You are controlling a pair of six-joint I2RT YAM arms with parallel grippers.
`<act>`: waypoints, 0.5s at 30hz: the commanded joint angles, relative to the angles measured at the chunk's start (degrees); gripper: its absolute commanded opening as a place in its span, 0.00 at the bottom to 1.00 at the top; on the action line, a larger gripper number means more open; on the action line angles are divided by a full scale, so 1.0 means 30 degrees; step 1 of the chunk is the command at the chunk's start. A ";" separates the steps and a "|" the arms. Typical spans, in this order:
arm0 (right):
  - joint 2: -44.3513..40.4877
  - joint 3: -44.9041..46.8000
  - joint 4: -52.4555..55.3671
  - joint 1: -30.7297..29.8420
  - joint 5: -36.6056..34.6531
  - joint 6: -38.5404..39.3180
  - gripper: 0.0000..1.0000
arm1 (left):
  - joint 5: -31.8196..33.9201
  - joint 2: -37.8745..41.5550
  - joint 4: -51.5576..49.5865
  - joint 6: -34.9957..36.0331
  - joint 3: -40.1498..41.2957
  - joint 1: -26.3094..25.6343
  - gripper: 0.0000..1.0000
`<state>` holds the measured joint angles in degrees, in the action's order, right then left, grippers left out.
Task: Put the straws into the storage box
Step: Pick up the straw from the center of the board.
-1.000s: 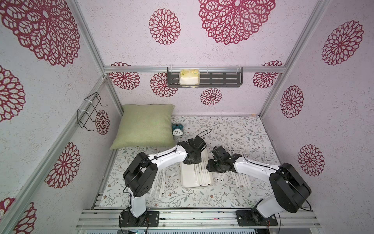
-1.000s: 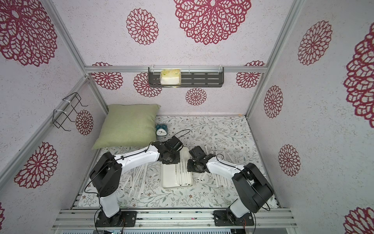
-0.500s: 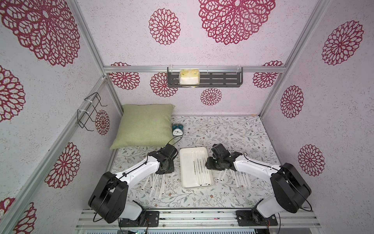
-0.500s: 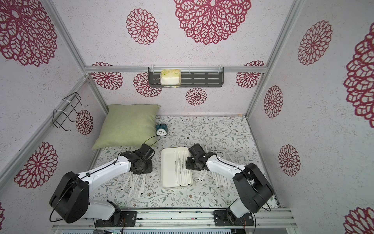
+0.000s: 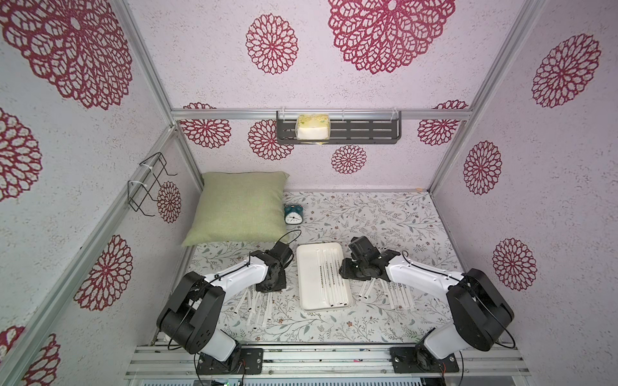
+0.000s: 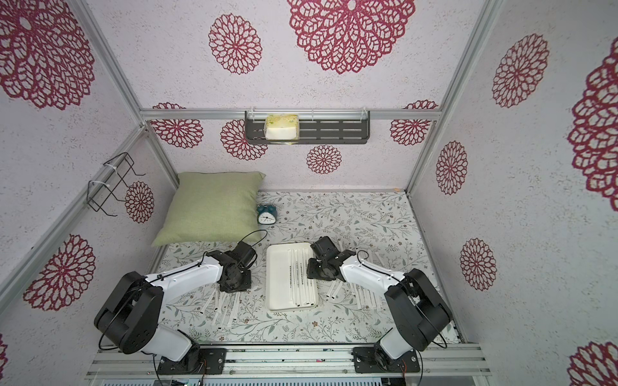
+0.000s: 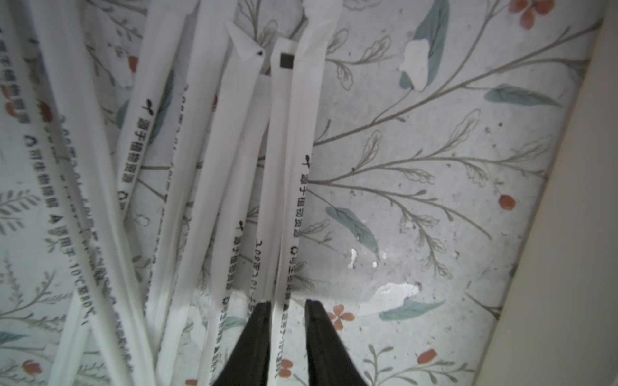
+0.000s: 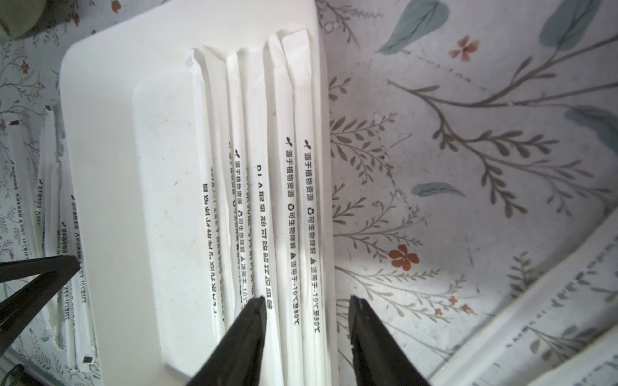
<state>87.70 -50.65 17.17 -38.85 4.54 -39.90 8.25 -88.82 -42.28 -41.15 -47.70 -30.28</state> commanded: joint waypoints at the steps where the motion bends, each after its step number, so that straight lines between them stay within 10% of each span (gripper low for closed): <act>1: 0.0071 -0.0461 0.0458 -0.0087 -0.0357 0.0291 0.47 | 0.0049 -0.0219 0.0568 0.0224 0.0283 0.0212 0.24; 15: 0.0151 -0.0489 0.0486 -0.0087 -0.0515 0.0401 0.46 | -0.0258 0.0612 -0.0076 0.0297 -0.0402 0.0217 0.10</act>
<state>88.01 -50.65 17.67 -38.85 4.29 -39.83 7.31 -89.58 -41.10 -40.69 -46.92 -30.17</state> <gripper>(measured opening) 0.461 0.103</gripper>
